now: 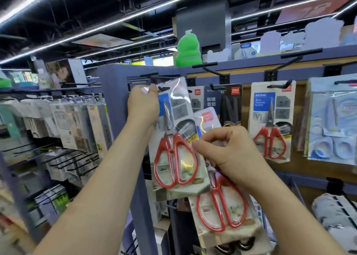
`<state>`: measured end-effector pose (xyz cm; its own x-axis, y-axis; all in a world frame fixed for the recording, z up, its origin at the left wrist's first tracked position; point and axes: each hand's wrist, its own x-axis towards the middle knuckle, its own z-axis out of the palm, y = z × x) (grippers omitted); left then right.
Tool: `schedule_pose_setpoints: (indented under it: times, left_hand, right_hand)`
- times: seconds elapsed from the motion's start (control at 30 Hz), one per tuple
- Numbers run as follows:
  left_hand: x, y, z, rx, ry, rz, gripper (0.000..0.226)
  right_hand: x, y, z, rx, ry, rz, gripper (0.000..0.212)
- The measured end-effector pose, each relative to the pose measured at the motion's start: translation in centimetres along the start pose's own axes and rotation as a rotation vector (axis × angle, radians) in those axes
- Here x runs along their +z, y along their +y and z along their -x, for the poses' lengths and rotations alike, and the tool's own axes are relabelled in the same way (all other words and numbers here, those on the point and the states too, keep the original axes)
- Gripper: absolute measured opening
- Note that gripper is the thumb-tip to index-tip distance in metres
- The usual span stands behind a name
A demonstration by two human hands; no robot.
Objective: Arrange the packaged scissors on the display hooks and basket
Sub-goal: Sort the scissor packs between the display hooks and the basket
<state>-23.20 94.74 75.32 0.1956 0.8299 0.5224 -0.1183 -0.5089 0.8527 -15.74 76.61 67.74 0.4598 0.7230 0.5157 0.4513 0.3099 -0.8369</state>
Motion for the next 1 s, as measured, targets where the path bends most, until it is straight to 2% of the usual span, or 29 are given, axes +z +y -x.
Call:
schedule_pose_setpoints:
  times: [0.03, 0.07, 0.17, 0.23, 0.37, 0.47, 0.57, 0.63, 0.7, 0.77, 0.87, 0.93, 1.0]
  left_hand:
    - [0.2, -0.3, 0.0, 0.01, 0.004, -0.049, 0.013]
    - [0.3, -0.5, 0.3, 0.021, -0.003, -0.112, 0.014]
    - [-0.2, -1.7, 2.5, 0.131, -0.114, -0.352, 0.049]
    - [-0.8, -3.0, 5.1, 0.265, -0.194, -0.469, 0.051]
    - [-0.7, -5.5, 7.3, 0.263, -0.415, -0.396, 0.049]
    - [0.5, -7.0, 5.4, 0.222, -0.377, -0.39, 0.052]
    - [2.5, -8.6, 4.3, 0.265, -0.359, -0.63, 0.058]
    - [3.9, -10.0, 3.7, 0.323, -0.361, -0.838, 0.064]
    - [5.0, -11.1, 3.1, 0.327, -0.394, -0.954, 0.069]
    - [5.7, -11.8, 2.8, 0.278, -0.418, -0.927, 0.07]
    - [5.7, -11.5, 3.5, 0.294, -0.379, -0.84, 0.061]
    - [5.1, -10.4, 4.7, 0.208, -0.346, -0.532, 0.045]
    - [4.4, -7.9, 7.7, -0.064, -0.412, -0.045, 0.025]
  right_hand:
    - [0.2, 0.1, -0.1, 0.002, 0.005, -0.006, 0.024]
    - [0.5, 0.2, -0.2, -0.002, 0.015, 0.005, 0.023]
    - [1.2, 1.1, -0.6, -0.016, 0.082, 0.074, 0.021]
    - [1.8, 1.6, -1.2, 0.011, 0.115, 0.105, 0.022]
    - [2.7, 3.2, -3.1, 0.015, 0.188, 0.257, 0.027]
    - [2.5, 4.1, -3.6, 0.071, 0.183, 0.372, 0.036]
    - [1.0, 5.0, -2.6, 0.124, 0.242, 0.425, 0.03]
    - [-0.5, 5.0, -1.5, 0.142, 0.298, 0.372, 0.023]
    - [-1.9, 4.9, -0.4, 0.147, 0.342, 0.225, 0.026]
    - [-3.0, 4.8, 0.5, 0.109, 0.383, 0.114, 0.025]
    - [-3.8, 5.1, 1.4, 0.008, 0.443, 0.082, 0.027]
    - [-3.9, 5.3, 1.6, -0.005, 0.49, 0.005, 0.03]
    - [-4.0, 5.3, 1.8, -0.038, 0.531, -0.011, 0.032]
